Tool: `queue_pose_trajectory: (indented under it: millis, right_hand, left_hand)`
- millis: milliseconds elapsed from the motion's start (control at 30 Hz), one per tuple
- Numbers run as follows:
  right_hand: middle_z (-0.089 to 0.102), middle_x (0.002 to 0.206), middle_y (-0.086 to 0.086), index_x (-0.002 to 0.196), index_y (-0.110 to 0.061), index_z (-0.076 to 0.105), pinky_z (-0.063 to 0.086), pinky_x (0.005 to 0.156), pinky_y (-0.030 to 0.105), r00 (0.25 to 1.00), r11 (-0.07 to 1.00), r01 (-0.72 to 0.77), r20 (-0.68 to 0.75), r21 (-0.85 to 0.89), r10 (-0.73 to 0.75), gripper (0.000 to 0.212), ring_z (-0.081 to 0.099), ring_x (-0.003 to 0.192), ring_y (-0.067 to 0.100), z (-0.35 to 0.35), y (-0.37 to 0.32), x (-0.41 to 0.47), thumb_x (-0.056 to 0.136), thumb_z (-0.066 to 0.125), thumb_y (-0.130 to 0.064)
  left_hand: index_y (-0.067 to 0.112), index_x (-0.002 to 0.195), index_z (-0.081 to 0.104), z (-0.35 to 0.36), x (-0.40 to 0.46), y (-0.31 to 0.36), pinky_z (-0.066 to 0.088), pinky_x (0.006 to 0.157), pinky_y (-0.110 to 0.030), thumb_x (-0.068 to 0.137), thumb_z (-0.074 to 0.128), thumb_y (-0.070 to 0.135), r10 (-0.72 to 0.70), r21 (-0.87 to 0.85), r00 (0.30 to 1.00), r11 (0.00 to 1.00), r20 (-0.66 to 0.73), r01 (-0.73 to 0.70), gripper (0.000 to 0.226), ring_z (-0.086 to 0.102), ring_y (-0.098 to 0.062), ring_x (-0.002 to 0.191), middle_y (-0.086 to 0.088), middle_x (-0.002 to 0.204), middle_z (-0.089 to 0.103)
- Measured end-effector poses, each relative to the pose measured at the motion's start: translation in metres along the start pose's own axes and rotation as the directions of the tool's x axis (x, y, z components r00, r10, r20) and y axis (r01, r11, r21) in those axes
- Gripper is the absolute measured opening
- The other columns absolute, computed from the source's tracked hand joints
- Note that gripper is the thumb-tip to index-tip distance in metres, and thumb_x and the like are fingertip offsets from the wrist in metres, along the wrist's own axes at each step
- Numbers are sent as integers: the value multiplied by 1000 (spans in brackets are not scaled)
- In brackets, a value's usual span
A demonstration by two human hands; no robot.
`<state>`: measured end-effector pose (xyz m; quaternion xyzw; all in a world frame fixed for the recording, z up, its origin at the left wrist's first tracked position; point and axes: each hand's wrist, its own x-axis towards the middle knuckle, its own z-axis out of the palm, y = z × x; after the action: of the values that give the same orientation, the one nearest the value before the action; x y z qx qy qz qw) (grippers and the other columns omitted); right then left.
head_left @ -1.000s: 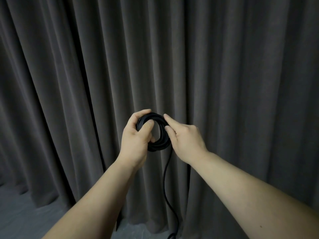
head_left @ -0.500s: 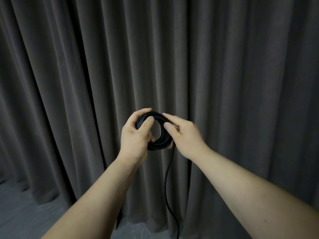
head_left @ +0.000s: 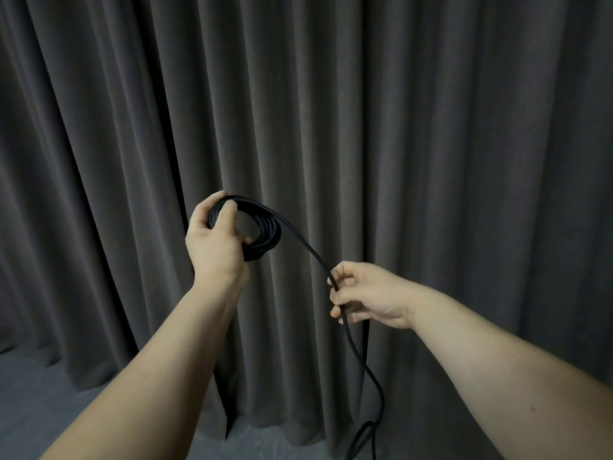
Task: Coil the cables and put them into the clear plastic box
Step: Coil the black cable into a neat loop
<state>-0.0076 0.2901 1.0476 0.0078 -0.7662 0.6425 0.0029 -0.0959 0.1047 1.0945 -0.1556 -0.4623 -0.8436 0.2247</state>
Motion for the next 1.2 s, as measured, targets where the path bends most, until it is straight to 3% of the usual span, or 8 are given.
queue_pose_trajectory:
  millis: [100,200,300,400,500,700,833,1200]
  right_hand:
    - [58,65,6,83,-12,55,43,47,22,947,995,92,-305,-29,-97,16,56,44,9,6,-3,7,88,59,3]
    - [66,75,5,94,-16,68,48,57,24,773,889,116,-522,-443,-361,11,59,55,14,9,-10,21,92,57,-13]
    - [69,96,3,97,-26,68,47,69,27,868,412,-135,-308,-901,-390,24,63,86,26,17,-19,19,91,49,-13]
    - [67,110,2,108,-28,68,50,77,30,956,108,-40,-69,-993,-284,34,61,100,28,29,-25,8,88,46,-11]
    - [62,124,-3,123,-28,63,47,95,34,966,156,161,123,-974,-229,42,54,117,25,37,-41,-7,89,42,-16]
    - [69,88,-9,101,-27,75,48,80,22,873,357,338,149,-871,-464,32,62,90,8,41,-63,-13,80,54,-16]
    - [65,74,-15,85,-20,72,43,68,8,822,654,437,-21,-618,-569,19,59,69,-6,32,-65,-7,80,63,-4]
    - [55,98,-12,84,-33,73,40,98,19,871,730,465,110,-500,-479,23,58,98,3,15,-65,-6,86,67,-11]
  left_hand:
    - [26,100,67,-6,5,-5,45,58,-24,92,62,17,29,89,999,996,-25,-27,13,52,-8,59,5,82,58]
    - [25,103,66,-4,-4,-14,50,63,-28,91,62,21,65,202,998,977,24,-68,13,60,-17,84,6,99,65]
    - [26,105,65,-1,-13,-18,54,61,-23,91,63,23,74,252,996,964,54,-85,14,61,-11,86,8,104,65]
    - [28,108,63,-3,-17,-18,45,60,-4,91,64,24,101,320,990,939,99,-128,18,57,15,84,15,105,62]
    - [31,109,63,-6,-19,-19,49,71,-8,89,67,29,85,374,987,918,138,-131,21,56,16,90,18,105,62]
    - [43,96,66,-6,-23,-22,55,84,-55,80,63,48,10,406,964,906,266,-121,16,65,-33,91,8,93,68]
    - [37,96,69,-3,-26,-21,54,90,-49,89,55,41,-20,367,949,924,314,-102,15,63,-19,87,7,100,71]
    - [18,107,66,2,-46,-23,48,58,-27,100,49,28,-135,286,878,958,459,-2,21,56,-13,58,-3,81,68]
